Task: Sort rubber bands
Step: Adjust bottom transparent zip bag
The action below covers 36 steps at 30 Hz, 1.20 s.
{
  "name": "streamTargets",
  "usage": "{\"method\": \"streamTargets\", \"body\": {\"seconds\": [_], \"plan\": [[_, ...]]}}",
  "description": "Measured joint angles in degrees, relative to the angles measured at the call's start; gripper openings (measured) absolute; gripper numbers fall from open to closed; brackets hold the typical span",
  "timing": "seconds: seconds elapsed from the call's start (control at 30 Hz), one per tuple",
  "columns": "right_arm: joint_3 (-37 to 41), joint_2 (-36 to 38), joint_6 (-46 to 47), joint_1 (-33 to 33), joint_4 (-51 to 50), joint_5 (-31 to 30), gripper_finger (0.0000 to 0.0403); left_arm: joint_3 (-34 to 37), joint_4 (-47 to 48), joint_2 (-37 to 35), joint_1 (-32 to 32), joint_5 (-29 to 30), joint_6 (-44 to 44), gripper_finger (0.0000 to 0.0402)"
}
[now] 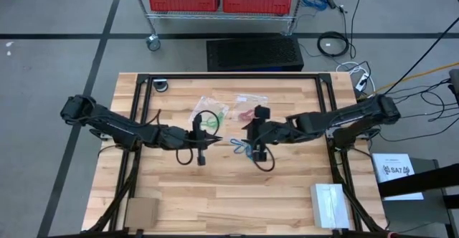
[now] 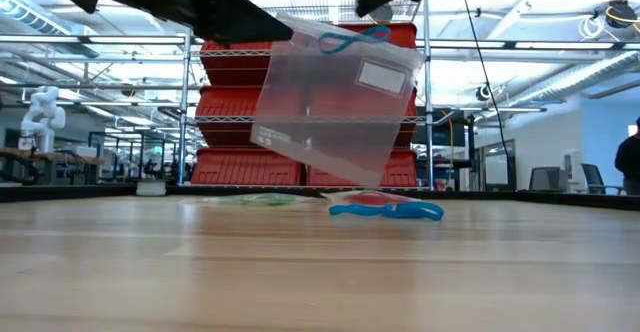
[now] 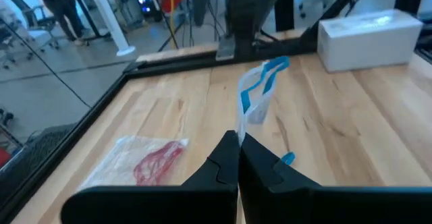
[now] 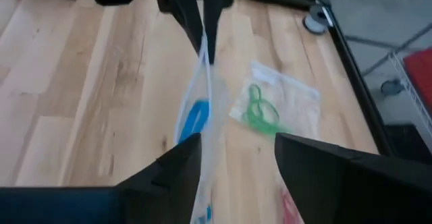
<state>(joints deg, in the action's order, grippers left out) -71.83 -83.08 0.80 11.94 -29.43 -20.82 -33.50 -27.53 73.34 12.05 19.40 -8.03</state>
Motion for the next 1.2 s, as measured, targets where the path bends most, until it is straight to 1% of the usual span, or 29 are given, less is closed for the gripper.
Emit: {"method": "streamTargets", "body": {"seconds": [0.13,0.23,0.37,0.43,0.47,0.53,0.6,0.67,0.73,0.8,0.87,0.9,0.93,1.07,1.2], "plan": [[0.08,3.32,3.75,1.37,-6.75,-0.17,0.0183,2.07,-4.78,0.00,-0.57,-2.04,-0.96,0.0001],[3.58,5.63,6.00,3.69,-6.72,-0.23,0.0183,2.12,-5.14,0.00,-0.74,-2.80,-1.31,0.0001],[14.06,8.98,8.09,6.04,3.05,-0.77,0.0183,2.12,-5.12,0.00,-0.74,-2.84,-1.31,0.0001],[19.61,10.16,8.94,6.83,9.87,-3.17,0.0183,2.10,-5.12,0.00,-0.74,-2.82,-1.31,0.0001],[22.20,10.41,9.24,7.09,13.53,-3.45,0.0183,2.12,-5.15,0.00,-0.76,-2.82,-1.33,0.0001],[26.27,10.45,9.23,7.49,20.38,-4.13,0.0183,2.11,-5.42,0.00,-0.90,-2.82,-1.33,0.0001],[29.00,10.21,8.88,7.79,25.29,-6.40,0.0180,2.12,-6.06,0.02,-0.94,-2.82,-1.36,0.0001],[30.29,9.79,8.53,7.73,27.21,-9.27,0.0166,2.12,-6.82,0.02,-0.94,-2.82,-1.36,0.0001],[30.55,9.35,8.33,7.63,27.87,-11.51,0.0136,2.11,-6.80,0.02,-0.92,-2.82,-1.36,0.0001],[30.53,9.30,6.99,7.64,30.02,-12.18,0.0093,2.12,-6.75,0.02,-0.92,-2.82,-1.36,0.0001],[30.35,9.32,4.99,7.71,32.28,-11.76,0.0039,2.11,-6.88,0.02,-1.05,-2.82,-1.34,0.0001],[29.94,9.36,4.31,7.74,32.14,-11.68,0.0021,2.12,-7.03,0.02,-1.07,-2.80,-1.27,0.0001],[29.25,9.40,4.17,7.72,31.75,-11.70,0.0014,2.12,-7.42,0.02,-1.07,-2.80,-1.01,0.0001],[25.86,9.50,4.02,7.68,29.64,-11.75,0.0014,2.10,-8.42,0.02,-1.11,-2.79,0.04,0.0001],[24.77,9.50,2.84,7.43,29.25,-11.66,0.0005,2.10,-10.64,0.81,-1.11,-2.78,0.11,0.0001]]}}
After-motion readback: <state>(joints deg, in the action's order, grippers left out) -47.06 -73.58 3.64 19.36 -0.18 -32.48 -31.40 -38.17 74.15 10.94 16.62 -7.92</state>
